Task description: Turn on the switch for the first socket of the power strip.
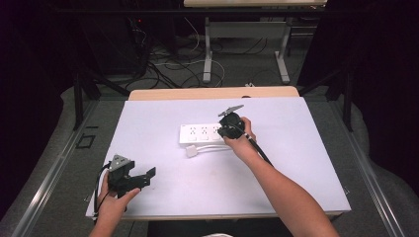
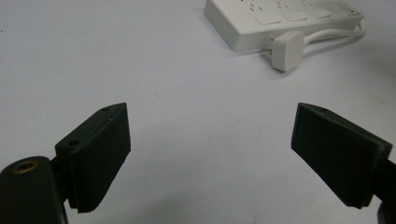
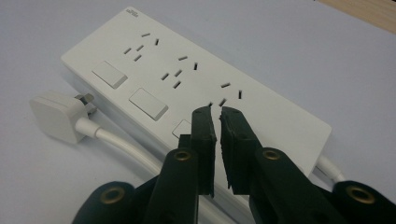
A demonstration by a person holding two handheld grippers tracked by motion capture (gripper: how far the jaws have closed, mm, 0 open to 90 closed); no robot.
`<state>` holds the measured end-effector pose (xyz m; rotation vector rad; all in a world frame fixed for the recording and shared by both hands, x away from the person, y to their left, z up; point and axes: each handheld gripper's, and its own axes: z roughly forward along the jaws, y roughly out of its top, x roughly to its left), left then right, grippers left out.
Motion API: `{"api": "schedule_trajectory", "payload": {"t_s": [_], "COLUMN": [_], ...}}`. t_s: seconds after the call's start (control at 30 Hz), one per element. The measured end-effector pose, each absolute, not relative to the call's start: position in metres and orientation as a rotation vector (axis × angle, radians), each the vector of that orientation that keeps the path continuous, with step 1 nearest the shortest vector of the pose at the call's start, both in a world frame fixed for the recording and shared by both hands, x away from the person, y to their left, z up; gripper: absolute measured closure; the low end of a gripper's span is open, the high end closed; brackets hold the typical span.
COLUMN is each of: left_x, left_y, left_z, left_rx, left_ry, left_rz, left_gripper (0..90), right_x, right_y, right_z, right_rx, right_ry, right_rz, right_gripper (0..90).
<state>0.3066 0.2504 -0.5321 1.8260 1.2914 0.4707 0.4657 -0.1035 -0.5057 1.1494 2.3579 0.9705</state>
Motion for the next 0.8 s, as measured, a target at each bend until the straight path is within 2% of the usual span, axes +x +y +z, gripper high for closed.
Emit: {"api": "schedule_trajectory", "payload": {"t_s": [0.13, 0.8], "left_x": [0.306, 0.306], "left_y": [0.25, 0.251], "left_z": [-0.532, -0.532], "left_rx": [1.824, 1.827], "left_ry": [1.295, 1.294], "left_rz": [0.47, 0.468], "left_gripper": [11.8, 12.0], "right_x": [0.468, 0.474], "right_y": [-0.104, -0.102], "right_z": [-0.509, -0.524], "right_rx": [1.164, 1.294], "right_ry": [2.354, 2.363], "right_rz": [1.008, 1.018], "right_gripper": [90.0, 90.0]}}
